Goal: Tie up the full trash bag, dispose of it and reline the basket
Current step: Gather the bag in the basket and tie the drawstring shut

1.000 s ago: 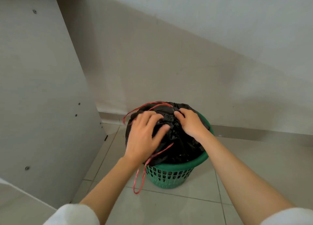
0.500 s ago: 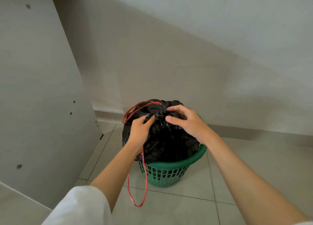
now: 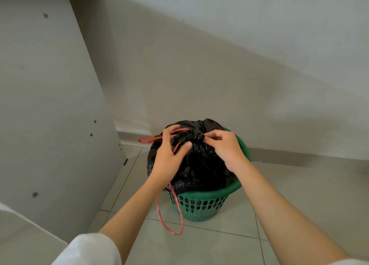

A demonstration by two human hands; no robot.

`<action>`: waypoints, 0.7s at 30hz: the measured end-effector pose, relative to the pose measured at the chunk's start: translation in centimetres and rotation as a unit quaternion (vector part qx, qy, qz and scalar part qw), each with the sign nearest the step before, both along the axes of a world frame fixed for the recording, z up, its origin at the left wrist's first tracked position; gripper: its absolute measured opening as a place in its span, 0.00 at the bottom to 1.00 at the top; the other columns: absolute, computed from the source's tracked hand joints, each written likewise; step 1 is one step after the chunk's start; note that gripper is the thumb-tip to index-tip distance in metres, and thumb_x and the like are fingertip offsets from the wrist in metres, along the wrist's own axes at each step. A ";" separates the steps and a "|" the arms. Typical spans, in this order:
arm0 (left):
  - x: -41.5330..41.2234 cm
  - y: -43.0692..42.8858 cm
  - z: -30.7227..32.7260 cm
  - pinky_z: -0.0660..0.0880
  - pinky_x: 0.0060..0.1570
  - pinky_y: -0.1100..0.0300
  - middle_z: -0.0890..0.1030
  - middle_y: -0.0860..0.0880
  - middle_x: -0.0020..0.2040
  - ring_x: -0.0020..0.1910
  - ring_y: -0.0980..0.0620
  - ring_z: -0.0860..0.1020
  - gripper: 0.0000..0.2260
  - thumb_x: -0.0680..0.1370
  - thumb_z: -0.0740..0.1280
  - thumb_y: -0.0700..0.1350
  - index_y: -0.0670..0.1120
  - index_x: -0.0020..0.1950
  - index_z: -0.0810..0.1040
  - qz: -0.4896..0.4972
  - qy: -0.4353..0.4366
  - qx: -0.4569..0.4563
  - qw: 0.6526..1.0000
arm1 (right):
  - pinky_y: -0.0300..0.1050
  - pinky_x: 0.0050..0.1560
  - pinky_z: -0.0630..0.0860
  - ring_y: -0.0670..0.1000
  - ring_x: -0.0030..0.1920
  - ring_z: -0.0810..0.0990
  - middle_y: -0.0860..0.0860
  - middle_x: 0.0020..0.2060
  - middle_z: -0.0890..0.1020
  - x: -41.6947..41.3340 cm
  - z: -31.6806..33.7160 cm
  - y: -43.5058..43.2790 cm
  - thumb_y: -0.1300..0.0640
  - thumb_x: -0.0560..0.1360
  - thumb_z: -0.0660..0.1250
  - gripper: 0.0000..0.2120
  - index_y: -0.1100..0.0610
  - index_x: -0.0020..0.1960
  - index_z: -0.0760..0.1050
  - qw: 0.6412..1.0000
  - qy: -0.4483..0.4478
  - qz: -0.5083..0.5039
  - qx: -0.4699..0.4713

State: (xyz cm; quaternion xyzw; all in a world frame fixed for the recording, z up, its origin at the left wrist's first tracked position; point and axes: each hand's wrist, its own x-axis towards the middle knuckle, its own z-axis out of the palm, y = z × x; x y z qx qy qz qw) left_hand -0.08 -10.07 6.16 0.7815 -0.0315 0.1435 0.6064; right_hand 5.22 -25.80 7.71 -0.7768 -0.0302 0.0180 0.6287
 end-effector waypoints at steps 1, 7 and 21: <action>-0.5 0.3 -0.2 0.67 0.63 0.68 0.72 0.54 0.65 0.65 0.61 0.70 0.22 0.75 0.70 0.46 0.55 0.67 0.67 -0.012 -0.065 0.099 0.993 | 0.46 0.51 0.75 0.51 0.47 0.81 0.51 0.41 0.83 0.1 0.0 0.1 0.59 0.70 0.74 0.03 0.54 0.42 0.80 1.000 0.020 -0.011 0.016; 0.2 1.4 -1.8 0.69 0.63 0.57 0.70 0.44 0.68 0.65 0.47 0.70 0.25 0.73 0.71 0.40 0.39 0.69 0.70 0.004 -0.181 0.433 0.883 | 0.39 0.49 0.74 0.49 0.49 0.80 0.50 0.42 0.83 -0.2 0.8 0.7 0.59 0.71 0.72 0.02 0.56 0.44 0.81 0.999 0.041 0.018 0.008; 1.6 4.0 -0.1 0.73 0.56 0.65 0.79 0.54 0.55 0.55 0.59 0.77 0.16 0.71 0.74 0.42 0.50 0.57 0.78 -0.074 0.048 0.124 0.988 | 0.37 0.55 0.70 0.50 0.54 0.78 0.51 0.53 0.80 -1.0 -1.0 0.6 0.60 0.73 0.70 0.15 0.56 0.60 0.78 0.942 -0.163 0.119 -0.267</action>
